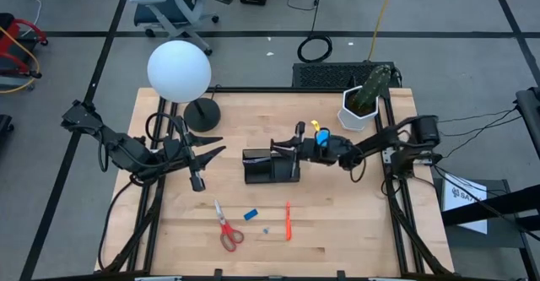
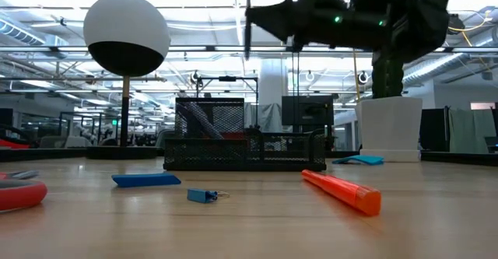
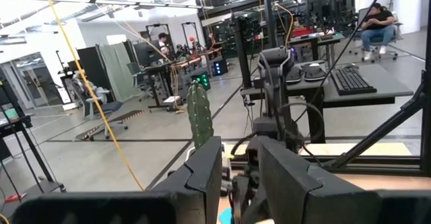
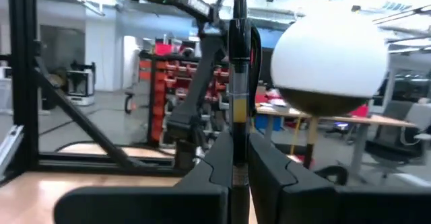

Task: Pick and place office supplies into organizer
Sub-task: Put the black pen into the black desk organizer, then put the orange pen into the black desk organizer

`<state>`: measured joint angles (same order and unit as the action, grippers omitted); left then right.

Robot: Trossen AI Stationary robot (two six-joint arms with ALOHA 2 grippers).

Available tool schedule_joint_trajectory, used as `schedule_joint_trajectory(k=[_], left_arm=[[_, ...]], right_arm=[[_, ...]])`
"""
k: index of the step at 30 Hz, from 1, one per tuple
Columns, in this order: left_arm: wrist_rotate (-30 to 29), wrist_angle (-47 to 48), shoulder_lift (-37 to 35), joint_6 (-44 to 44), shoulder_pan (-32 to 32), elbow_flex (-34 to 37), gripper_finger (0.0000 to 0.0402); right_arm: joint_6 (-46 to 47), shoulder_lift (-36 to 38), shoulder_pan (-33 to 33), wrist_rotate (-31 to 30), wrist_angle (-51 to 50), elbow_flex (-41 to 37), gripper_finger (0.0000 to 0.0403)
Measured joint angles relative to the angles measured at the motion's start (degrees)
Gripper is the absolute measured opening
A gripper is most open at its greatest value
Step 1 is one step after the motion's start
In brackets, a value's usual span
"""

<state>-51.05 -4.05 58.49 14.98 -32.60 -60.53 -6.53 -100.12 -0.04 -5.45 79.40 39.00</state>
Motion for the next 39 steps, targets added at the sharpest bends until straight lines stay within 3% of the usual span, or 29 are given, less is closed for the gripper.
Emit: schedule_joint_trajectory(k=[11,21,31,39], left_arm=[[0.0,0.0,0.0,0.0,0.0,0.0,0.0104],[0.0,0.0,0.0,0.0,0.0,0.0,0.0104],[0.0,0.0,0.0,0.0,0.0,0.0,0.0104],[0.0,0.0,0.0,0.0,0.0,0.0,0.0104]], right_arm=[[1.0,-9.4,-0.4,1.2,0.8,5.0,0.0015],[-0.2,-9.3,-0.4,1.2,0.5,5.2,0.0022],[-1.2,-9.3,-0.5,1.1,0.3,5.2,0.0081],[-1.2,-9.3,-0.5,1.0,0.4,5.2,0.0094]])
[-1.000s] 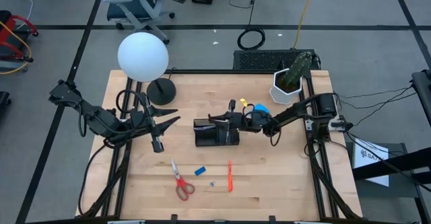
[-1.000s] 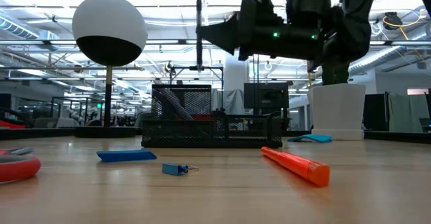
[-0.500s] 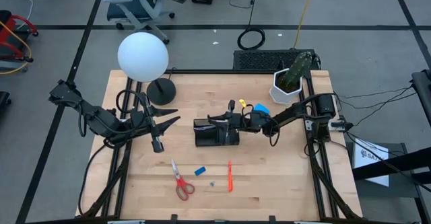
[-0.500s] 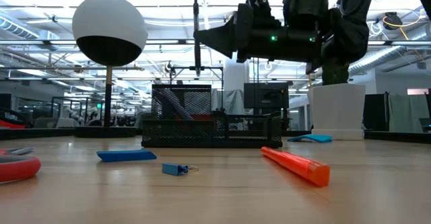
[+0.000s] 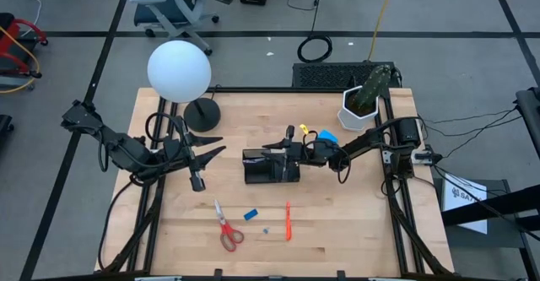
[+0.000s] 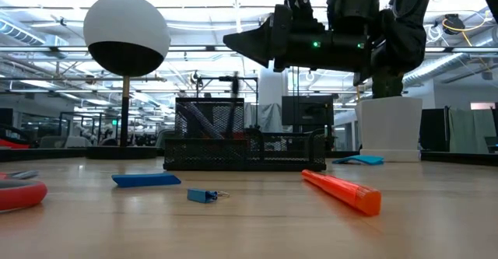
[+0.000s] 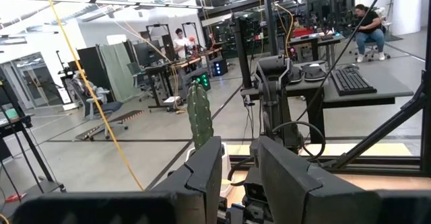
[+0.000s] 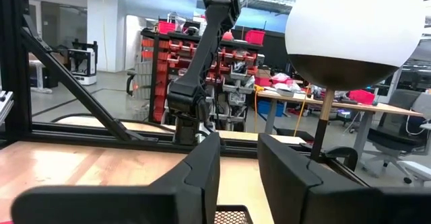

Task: Pick and place office supplies into organizer
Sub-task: Put the orange pen into the black desk organizer

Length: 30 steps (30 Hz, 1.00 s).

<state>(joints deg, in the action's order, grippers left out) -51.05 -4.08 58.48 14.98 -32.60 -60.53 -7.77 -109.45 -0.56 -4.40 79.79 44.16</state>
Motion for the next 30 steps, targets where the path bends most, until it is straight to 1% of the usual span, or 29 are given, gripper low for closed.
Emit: schedule_joint_trajectory(k=[10,14,17,23,26,30], left_arm=[[0.0,0.0,0.0,0.0,0.0,0.0,0.0104],[0.0,0.0,0.0,0.0,0.0,0.0,0.0104],[0.0,0.0,0.0,0.0,0.0,0.0,0.0104],[0.0,0.0,0.0,0.0,0.0,0.0,0.0104],[0.0,0.0,0.0,0.0,0.0,0.0,0.0104],[0.0,0.0,0.0,0.0,0.0,0.0,0.0104]], right_arm=[[-1.1,1.0,0.3,0.0,0.5,0.0,0.0095],[-2.5,3.9,1.1,0.1,-3.9,0.0,0.0095],[-6.0,7.4,2.0,0.1,-11.3,0.0,0.0095],[-13.2,15.9,3.5,0.3,-29.1,0.2,0.0096],[-14.2,19.2,3.7,4.4,-37.5,0.9,0.0096],[-15.2,21.0,3.7,14.4,-46.5,2.1,0.0096]])
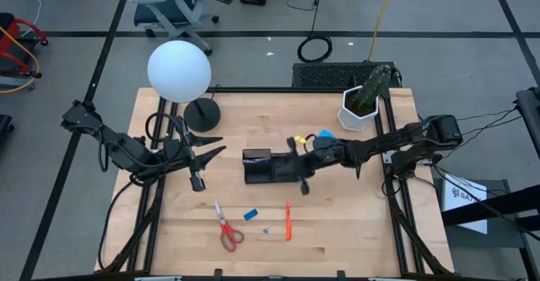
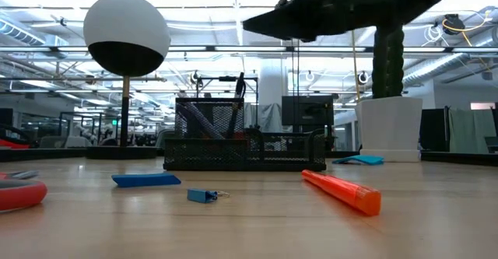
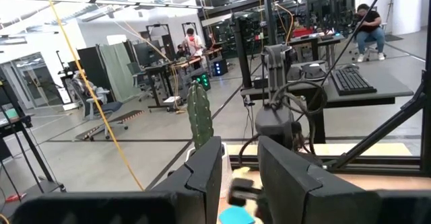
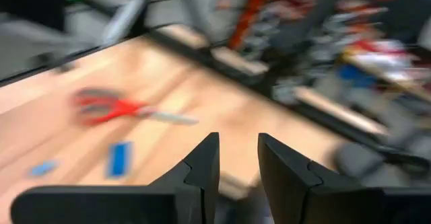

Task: Pick and place office supplies into organizer
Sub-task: Put the orange pen into the black desk organizer

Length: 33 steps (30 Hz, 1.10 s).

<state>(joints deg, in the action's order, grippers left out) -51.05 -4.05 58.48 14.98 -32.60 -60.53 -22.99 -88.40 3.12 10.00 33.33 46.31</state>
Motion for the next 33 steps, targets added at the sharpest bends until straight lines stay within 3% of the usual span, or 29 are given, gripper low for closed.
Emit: schedule_joint_trajectory(k=[3,9,21,27,33], left_arm=[[0.0,0.0,0.0,0.0,0.0,0.0,0.0104],[0.0,0.0,0.0,0.0,0.0,0.0,0.0104],[0.0,0.0,0.0,0.0,0.0,0.0,0.0104],[0.0,0.0,0.0,0.0,0.0,0.0,0.0104],[0.0,0.0,0.0,0.0,0.0,0.0,0.0104]], right_arm=[[-3.5,-0.2,0.8,6.5,-8.7,2.0,0.0096],[-10.2,-2.4,5.0,5.0,-24.0,8.7,0.0096],[-20.5,-11.7,10.5,4.9,-45.5,21.4,0.0096],[-27.3,-17.9,12.6,-1.4,-61.2,30.2,0.0096],[-33.6,-22.0,14.8,-5.0,-67.0,34.9,0.0096]])
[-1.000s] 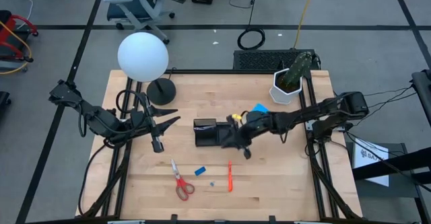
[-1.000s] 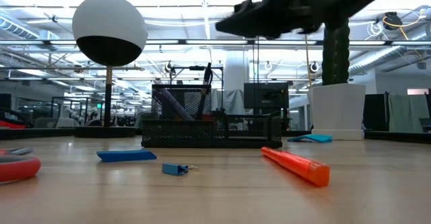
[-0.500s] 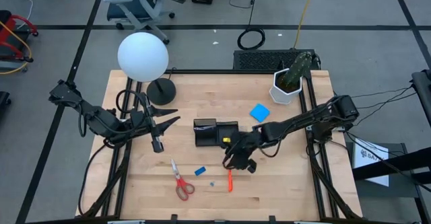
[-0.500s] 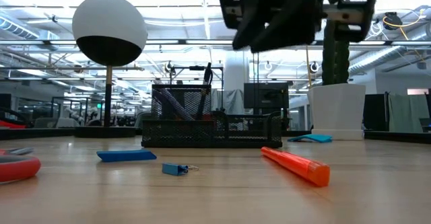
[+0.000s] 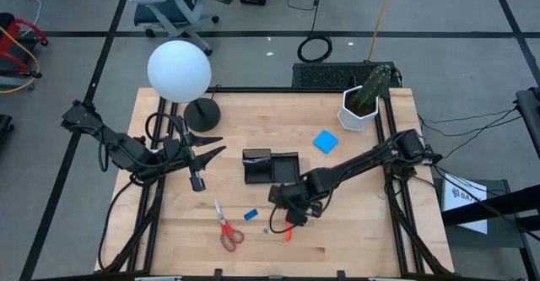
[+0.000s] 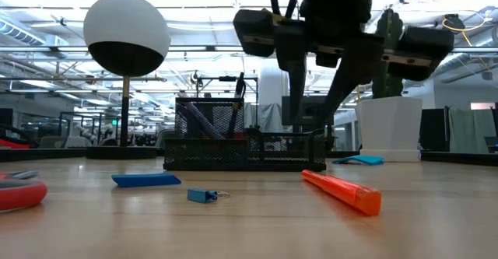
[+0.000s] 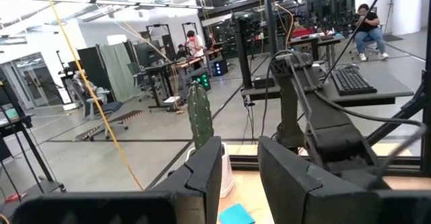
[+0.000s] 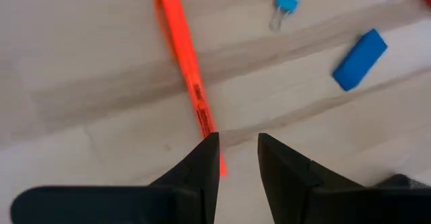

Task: Pick and place office supplies into organizer
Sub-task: Put the orange pen into the black desk organizer

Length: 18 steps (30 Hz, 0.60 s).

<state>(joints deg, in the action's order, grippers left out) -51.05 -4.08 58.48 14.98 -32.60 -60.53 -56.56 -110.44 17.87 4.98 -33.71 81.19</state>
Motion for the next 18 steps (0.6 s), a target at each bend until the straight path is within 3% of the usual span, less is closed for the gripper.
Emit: schedule_joint_trajectory(k=[6,18], left_arm=[[0.0,0.0,0.0,0.0,0.0,0.0,0.0104],[0.0,0.0,0.0,0.0,0.0,0.0,0.0104]], right_arm=[[-5.9,-2.8,2.3,-7.6,0.0,0.1,0.0096],[-5.7,-3.2,3.6,-6.3,-0.5,0.1,0.0096]])
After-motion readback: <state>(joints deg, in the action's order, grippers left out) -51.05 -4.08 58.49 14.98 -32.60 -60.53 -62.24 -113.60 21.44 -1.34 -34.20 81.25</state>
